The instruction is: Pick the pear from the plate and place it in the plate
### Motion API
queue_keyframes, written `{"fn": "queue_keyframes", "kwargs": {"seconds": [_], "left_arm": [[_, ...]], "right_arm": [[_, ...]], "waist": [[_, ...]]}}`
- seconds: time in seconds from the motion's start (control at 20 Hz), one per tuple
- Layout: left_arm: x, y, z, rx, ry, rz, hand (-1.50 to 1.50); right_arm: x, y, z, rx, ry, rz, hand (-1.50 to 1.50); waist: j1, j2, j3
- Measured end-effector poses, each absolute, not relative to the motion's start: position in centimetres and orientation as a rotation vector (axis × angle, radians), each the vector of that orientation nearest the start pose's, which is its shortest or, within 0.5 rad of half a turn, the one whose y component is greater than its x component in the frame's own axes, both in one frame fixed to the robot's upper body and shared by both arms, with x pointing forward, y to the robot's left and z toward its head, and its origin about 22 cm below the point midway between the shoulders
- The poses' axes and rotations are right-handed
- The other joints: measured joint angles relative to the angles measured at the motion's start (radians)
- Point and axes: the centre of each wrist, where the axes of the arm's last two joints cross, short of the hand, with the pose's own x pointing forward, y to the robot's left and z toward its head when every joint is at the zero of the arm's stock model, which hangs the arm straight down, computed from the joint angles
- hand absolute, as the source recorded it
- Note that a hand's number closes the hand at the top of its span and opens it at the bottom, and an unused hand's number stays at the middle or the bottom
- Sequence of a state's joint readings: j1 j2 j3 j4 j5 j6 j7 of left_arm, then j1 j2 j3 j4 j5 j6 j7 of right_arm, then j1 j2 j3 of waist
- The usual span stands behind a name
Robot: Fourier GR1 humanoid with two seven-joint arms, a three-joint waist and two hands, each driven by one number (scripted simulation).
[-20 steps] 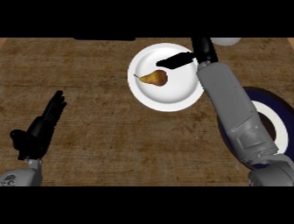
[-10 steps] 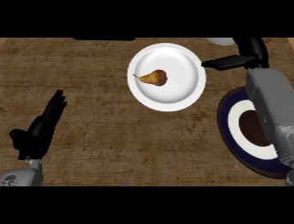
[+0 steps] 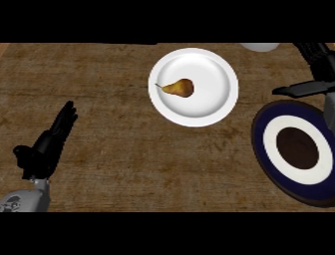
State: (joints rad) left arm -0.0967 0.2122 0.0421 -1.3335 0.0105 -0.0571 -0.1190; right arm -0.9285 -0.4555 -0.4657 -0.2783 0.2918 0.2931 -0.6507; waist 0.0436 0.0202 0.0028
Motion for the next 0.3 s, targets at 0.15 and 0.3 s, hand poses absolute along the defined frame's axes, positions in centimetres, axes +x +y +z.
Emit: {"fn": "queue_keyframes", "kwargs": {"seconds": [0.15,0.3], "left_arm": [[25.9,29.1,-2.0,0.119,-1.542,-0.178,0.00],[26.2,29.2,-2.0,0.118,-1.552,-0.178,0.00]], "right_arm": [[41.1,-37.3,5.9,-0.097,-1.832,0.308,-1.50],[40.2,-38.9,5.6,-0.113,-1.835,0.316,-1.50]], "waist": [[0.007,0.002,0.000],[0.012,0.006,0.001]]}}
